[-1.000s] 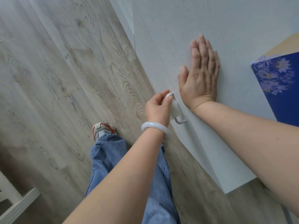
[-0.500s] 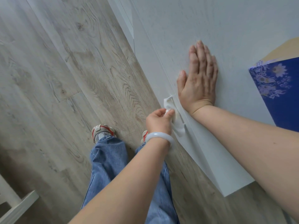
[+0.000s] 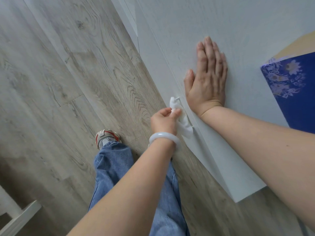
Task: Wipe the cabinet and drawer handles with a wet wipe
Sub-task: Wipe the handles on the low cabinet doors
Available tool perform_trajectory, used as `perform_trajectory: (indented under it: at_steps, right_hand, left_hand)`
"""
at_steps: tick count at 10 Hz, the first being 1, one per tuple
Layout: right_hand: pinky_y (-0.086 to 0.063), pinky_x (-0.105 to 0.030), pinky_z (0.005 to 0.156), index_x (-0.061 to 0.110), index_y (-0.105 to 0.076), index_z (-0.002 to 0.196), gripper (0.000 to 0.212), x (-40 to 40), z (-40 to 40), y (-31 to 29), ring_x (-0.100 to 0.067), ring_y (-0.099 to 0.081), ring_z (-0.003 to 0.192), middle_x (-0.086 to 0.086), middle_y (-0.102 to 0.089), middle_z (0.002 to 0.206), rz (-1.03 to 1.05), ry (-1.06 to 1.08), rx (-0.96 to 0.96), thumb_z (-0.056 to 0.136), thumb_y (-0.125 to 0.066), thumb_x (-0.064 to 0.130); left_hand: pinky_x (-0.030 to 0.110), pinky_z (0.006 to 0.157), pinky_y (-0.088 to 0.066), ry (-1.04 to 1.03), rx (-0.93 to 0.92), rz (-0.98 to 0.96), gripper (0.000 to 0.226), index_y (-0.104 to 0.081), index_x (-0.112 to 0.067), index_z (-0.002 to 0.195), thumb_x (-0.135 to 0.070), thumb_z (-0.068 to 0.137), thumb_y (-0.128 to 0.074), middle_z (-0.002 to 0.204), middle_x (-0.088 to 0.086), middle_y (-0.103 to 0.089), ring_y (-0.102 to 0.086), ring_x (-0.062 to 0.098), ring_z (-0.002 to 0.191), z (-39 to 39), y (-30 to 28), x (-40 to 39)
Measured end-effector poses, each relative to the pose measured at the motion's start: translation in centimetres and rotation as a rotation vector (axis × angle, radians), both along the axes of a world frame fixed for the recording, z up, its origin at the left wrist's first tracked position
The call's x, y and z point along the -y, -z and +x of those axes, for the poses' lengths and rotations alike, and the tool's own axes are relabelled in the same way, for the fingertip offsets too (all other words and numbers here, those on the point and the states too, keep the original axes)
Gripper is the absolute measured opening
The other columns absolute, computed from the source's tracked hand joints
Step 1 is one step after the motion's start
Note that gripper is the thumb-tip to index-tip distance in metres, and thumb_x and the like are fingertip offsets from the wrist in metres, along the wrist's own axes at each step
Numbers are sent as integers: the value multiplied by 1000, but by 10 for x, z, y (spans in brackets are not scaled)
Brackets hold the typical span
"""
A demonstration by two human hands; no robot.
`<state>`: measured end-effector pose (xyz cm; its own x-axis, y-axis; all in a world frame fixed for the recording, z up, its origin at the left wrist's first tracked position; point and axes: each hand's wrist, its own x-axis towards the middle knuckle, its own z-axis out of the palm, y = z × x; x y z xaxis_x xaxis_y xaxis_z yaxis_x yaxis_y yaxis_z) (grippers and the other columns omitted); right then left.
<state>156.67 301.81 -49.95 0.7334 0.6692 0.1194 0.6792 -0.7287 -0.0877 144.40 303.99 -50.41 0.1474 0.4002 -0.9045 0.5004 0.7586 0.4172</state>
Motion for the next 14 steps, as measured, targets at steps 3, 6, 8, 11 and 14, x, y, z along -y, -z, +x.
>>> perform_trajectory:
  at_steps: [3, 6, 8, 11, 14]
  right_hand:
    - [-18, -43, 118, 6, -34, 146, 65, 0, -1, -1, -26, -26, 144, -12, -29, 155, 5, 2, 6, 87, -43, 31]
    - [-16, -42, 119, 8, -34, 147, 65, -1, -1, -1, -25, -25, 144, -10, -28, 156, -4, 8, 3, 87, -42, 32]
    - [-16, -41, 119, 8, -33, 147, 65, 0, 0, -1, -24, -24, 145, -10, -28, 156, -9, 10, 5, 87, -41, 32]
    - [-17, -43, 118, 7, -35, 147, 65, 0, 2, 0, -25, -26, 144, -11, -29, 155, 10, 11, 4, 87, -42, 32]
    - [-17, -43, 118, 7, -35, 147, 66, 0, 0, 1, -26, -26, 144, -12, -29, 155, 18, 5, 0, 86, -43, 32]
  left_hand:
    - [31, 88, -51, 124, -6, -103, 29, -70, -9, 107, -23, 82, -74, 102, 4, -72, -66, 16, 92, -20, -3, 44]
    - [24, 59, -41, 101, -84, -192, 7, -60, -16, 81, -18, 84, -66, 78, 6, -57, -51, 19, 72, -3, 2, 44]
    - [30, 62, -42, 228, -132, -102, 15, -56, -13, 72, -21, 84, -58, 70, 7, -53, -51, 22, 66, 3, 4, 31]
    - [21, 52, -37, 621, -101, 341, 7, -51, -16, 82, -15, 81, -59, 85, 1, -58, -54, 19, 75, 16, 2, -20]
    - [27, 68, -53, 427, 155, 364, 30, -58, -24, 94, -14, 74, -77, 100, -3, -63, -61, 14, 86, 10, 4, -46]
